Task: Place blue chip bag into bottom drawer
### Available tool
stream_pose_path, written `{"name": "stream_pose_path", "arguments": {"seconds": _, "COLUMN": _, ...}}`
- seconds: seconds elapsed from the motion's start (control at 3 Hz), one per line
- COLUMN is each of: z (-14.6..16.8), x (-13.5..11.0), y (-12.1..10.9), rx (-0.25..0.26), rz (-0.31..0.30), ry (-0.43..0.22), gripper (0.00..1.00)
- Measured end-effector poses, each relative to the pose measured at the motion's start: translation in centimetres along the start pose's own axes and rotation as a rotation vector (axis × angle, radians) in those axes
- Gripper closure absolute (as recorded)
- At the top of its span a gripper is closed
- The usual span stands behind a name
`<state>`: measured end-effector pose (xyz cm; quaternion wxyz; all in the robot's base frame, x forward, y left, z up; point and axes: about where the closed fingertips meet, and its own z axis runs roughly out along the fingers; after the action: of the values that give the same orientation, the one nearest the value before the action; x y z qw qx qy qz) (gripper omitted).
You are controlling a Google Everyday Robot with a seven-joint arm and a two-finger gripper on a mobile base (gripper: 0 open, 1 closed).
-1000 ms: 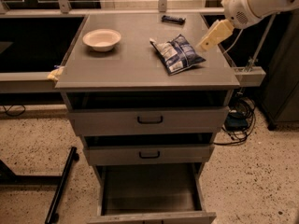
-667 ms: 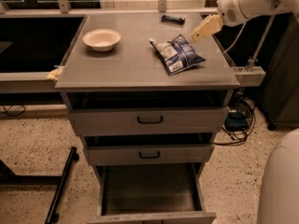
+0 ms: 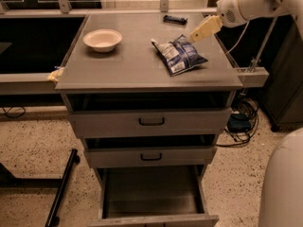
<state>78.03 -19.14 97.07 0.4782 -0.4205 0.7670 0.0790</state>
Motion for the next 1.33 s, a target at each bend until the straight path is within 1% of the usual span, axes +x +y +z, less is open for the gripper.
{"name": "stream_pose_path", "arguments": {"seconds": 0.33, "z": 1.9, "x": -1.3, "y": 2.1, "rx": -0.048, "rz": -0.016, "ry": -0.018, "gripper": 0.00}}
{"name": "stream_pose_path", "arguments": {"seconds": 0.67, "z": 3.8, "x": -1.8, "y": 4.6, "rx": -0.110, "rz": -0.046, "ry": 0.003, "gripper": 0.00}}
{"name": "stream_pose_path", "arguments": {"seconds": 1.0, "z": 5.8, "x": -1.6, "y": 6.4, "rx": -0.160, "rz": -0.061, "ry": 0.032, "gripper": 0.00}}
{"name": "stream_pose_path", "arguments": {"seconds": 1.33, "z": 7.5, "x": -0.9, "y": 7.6, "rx": -0.190, "rz": -0.078, "ry": 0.075, "gripper": 0.00}}
